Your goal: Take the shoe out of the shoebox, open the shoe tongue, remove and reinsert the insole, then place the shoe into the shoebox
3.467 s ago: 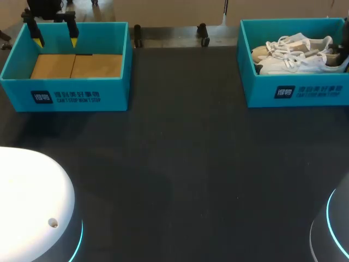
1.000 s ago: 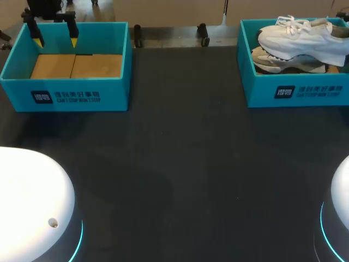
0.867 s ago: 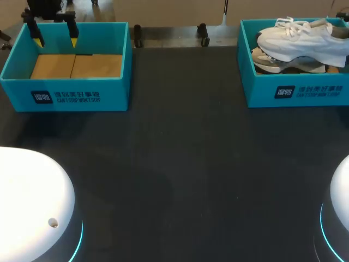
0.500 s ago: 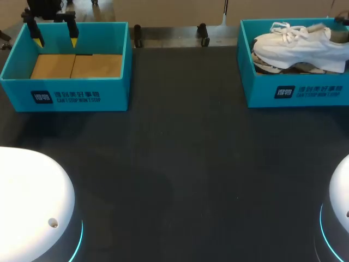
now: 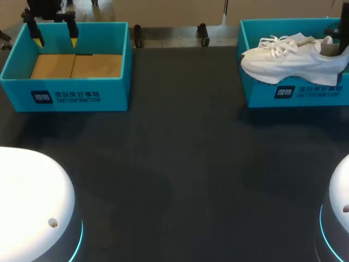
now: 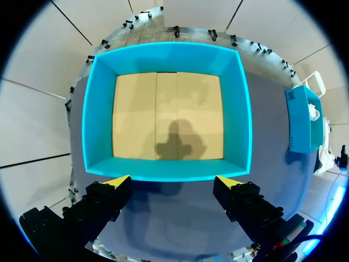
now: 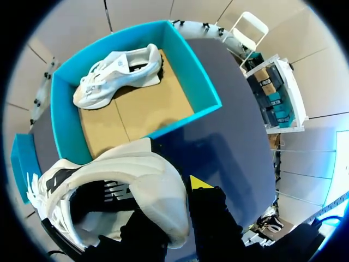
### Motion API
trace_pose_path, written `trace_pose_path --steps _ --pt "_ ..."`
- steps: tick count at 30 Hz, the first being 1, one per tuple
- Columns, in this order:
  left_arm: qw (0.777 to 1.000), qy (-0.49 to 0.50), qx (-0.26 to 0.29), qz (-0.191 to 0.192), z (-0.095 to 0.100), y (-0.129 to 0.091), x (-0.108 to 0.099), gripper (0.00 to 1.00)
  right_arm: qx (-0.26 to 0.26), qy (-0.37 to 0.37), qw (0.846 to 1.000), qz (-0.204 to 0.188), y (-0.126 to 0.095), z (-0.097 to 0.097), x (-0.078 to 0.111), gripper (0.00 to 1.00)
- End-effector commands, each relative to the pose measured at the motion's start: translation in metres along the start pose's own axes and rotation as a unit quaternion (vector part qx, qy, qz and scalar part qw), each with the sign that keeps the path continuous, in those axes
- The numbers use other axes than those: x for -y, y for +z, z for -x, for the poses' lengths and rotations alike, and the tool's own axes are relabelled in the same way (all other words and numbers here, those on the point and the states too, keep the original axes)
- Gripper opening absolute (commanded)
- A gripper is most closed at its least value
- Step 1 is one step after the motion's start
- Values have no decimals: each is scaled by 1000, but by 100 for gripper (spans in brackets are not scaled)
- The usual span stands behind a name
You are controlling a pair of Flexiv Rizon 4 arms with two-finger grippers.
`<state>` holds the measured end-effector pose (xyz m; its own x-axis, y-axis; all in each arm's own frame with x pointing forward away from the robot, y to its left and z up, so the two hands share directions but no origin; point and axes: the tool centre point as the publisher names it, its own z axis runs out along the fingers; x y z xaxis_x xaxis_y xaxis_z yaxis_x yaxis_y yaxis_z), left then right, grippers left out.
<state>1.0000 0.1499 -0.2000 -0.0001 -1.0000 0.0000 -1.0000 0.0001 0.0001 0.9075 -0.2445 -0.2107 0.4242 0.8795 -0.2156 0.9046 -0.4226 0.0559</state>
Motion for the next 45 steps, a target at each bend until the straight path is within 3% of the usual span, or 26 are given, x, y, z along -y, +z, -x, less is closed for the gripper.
trace_pose_path --steps 1,13,16,31,38,40,45 --pt "1000 0 0 0 0 0 0 100 -4 0 1000 12 -1 3 4 0" --pt "1000 0 0 0 0 0 0 100 5 0 1000 15 -1 -3 10 0" --pt "1000 0 0 0 0 0 0 100 2 -8 1000 26 0 -22 35 0" --pt "1000 0 0 0 0 0 0 100 23 21 999 39 11 -44 138 0" --pt "1000 0 0 0 0 0 0 100 34 16 999 27 20 -69 187 0" --pt "1000 0 0 0 0 0 0 100 36 7 999 22 21 -78 197 0" --pt "1000 0 0 0 0 0 0 100 36 7 999 22 21 -78 197 0"
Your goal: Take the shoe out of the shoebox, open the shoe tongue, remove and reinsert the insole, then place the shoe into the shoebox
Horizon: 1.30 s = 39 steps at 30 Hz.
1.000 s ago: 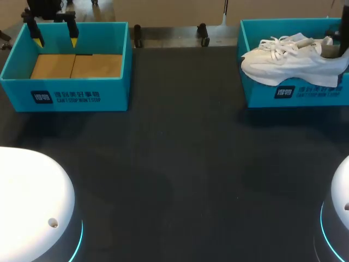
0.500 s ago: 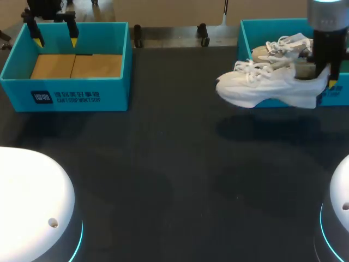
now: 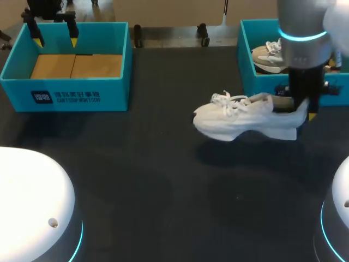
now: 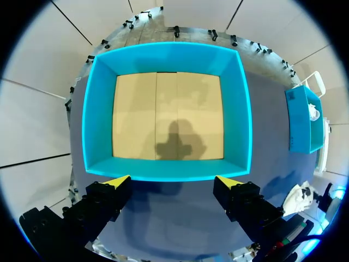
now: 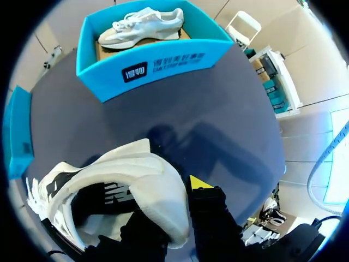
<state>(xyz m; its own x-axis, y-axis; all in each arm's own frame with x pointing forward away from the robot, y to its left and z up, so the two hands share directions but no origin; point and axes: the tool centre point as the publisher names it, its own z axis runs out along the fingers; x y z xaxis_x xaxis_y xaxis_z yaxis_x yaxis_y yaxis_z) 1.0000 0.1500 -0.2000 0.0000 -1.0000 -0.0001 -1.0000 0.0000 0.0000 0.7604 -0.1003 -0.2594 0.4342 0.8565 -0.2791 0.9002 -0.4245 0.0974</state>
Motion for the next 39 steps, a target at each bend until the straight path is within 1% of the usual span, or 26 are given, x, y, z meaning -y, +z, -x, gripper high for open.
trace_pose_path --steps 1,13,14,15,19,22,26,28,29,34,39 --pt "1000 0 0 0 0 0 0 100 3 0 1000 3 -2 -3 0 0" --pt "1000 0 0 0 0 0 0 100 3 0 1000 3 -2 -3 0 0" --pt "1000 0 0 0 0 0 0 100 12 1 1000 4 -2 -6 4 0" --pt "1000 0 0 0 0 0 0 100 20 3 1000 14 -3 -13 11 0" --pt "1000 0 0 0 0 0 0 100 32 10 999 27 1 -27 32 0" --pt "1000 0 0 0 0 0 0 100 27 8 999 34 3 -32 46 0" --pt "1000 0 0 0 0 0 0 100 10 -16 999 39 6 -37 60 0" --pt "1000 0 0 0 0 0 0 100 10 -20 999 39 9 -39 67 0" --pt "1000 0 0 0 0 0 0 100 1 -34 999 40 10 -40 72 0" --pt "1000 0 0 0 0 0 0 100 1 -40 998 37 17 -45 84 0" --pt "1000 0 0 0 0 0 0 100 1 -64 997 35 23 -52 96 0"
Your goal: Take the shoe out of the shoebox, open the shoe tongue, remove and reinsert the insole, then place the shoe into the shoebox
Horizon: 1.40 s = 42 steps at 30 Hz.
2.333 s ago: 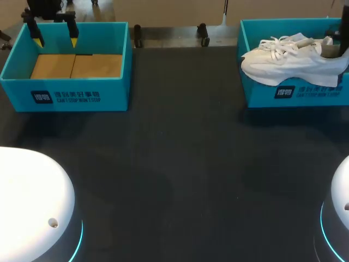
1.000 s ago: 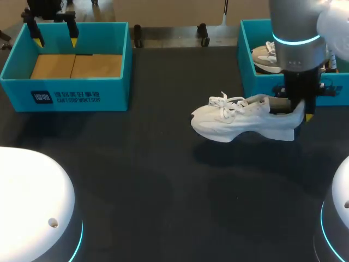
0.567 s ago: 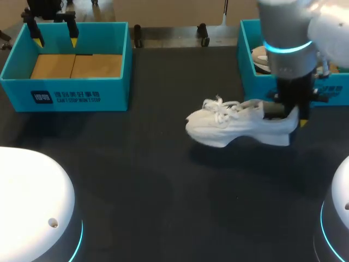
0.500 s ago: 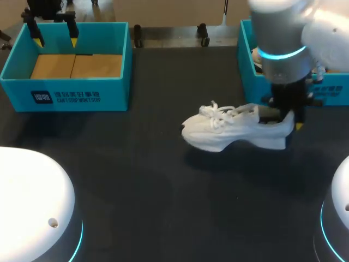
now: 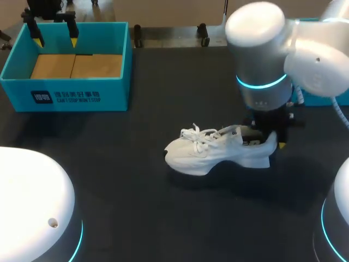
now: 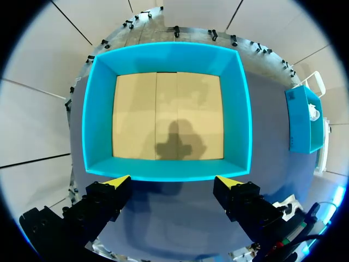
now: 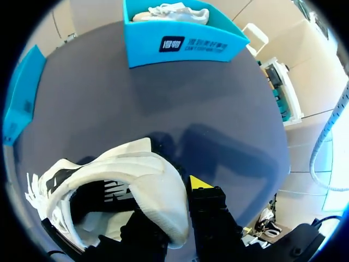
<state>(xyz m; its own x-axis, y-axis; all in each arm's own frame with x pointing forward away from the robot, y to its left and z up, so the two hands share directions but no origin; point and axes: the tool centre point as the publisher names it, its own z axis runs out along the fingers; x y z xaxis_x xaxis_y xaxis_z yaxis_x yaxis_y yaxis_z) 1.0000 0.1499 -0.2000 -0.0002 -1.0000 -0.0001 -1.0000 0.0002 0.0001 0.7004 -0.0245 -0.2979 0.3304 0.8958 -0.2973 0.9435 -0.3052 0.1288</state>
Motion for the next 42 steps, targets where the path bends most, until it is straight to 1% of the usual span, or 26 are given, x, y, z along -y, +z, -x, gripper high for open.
trace_pose_path --steps 1,10,16,21,26,30,32,42 --pt "1000 0 0 0 0 0 0 100 -3 -11 1000 0 7 -5 9 0" --pt "1000 0 0 0 0 0 0 100 -6 -35 999 -7 12 -20 26 0" --pt "1000 0 0 0 0 0 0 100 -11 -45 999 -7 10 -32 45 0" --pt "1000 0 0 0 0 0 0 100 7 -40 999 -6 10 -42 57 0" --pt "1000 0 0 0 0 0 0 100 18 -37 999 -12 17 -51 58 0" --pt "1000 0 0 0 0 0 0 100 9 -39 999 -20 23 -55 56 0" --pt "1000 0 0 0 0 0 0 100 12 -38 999 -22 25 -58 57 0" --pt "1000 0 0 0 0 0 0 100 2 -45 998 -39 36 -67 64 0"
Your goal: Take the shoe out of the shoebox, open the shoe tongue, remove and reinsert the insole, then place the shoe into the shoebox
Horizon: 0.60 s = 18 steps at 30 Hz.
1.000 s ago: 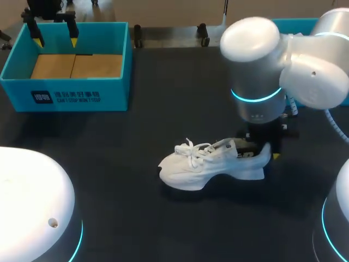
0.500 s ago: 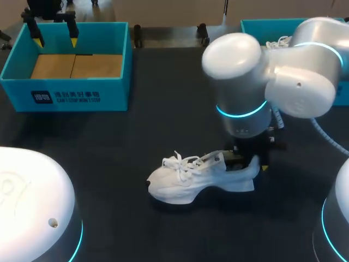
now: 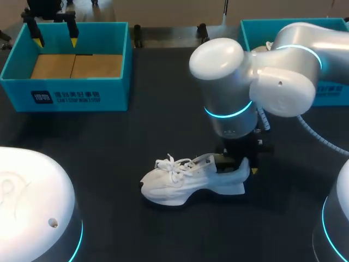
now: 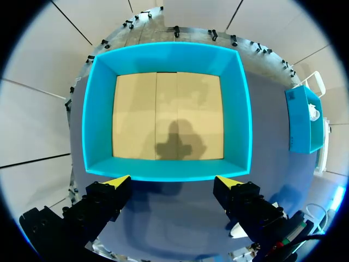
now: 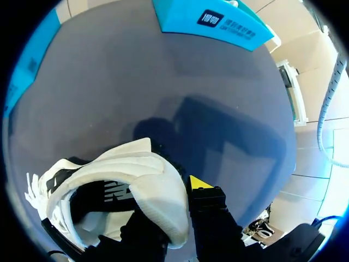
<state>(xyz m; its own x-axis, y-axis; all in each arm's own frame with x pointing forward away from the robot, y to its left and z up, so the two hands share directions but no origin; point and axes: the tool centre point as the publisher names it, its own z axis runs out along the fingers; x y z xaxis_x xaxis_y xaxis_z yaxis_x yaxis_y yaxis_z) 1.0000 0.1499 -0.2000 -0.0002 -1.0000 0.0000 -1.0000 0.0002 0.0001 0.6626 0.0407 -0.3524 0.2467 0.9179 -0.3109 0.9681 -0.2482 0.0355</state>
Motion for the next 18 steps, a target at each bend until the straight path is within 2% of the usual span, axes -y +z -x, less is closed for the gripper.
trace_pose_path --steps 1,15,17,18 --pt "1000 0 0 0 0 0 0 100 -2 -2 1000 -4 7 -6 1 0" --pt "1000 0 0 0 0 0 0 100 -1 0 1000 -19 17 -16 8 0" --pt "1000 0 0 0 0 0 0 100 -3 -1 1000 -21 17 -17 9 11" --pt "1000 0 0 0 0 0 0 100 -3 -2 1000 -21 17 -17 10 23"
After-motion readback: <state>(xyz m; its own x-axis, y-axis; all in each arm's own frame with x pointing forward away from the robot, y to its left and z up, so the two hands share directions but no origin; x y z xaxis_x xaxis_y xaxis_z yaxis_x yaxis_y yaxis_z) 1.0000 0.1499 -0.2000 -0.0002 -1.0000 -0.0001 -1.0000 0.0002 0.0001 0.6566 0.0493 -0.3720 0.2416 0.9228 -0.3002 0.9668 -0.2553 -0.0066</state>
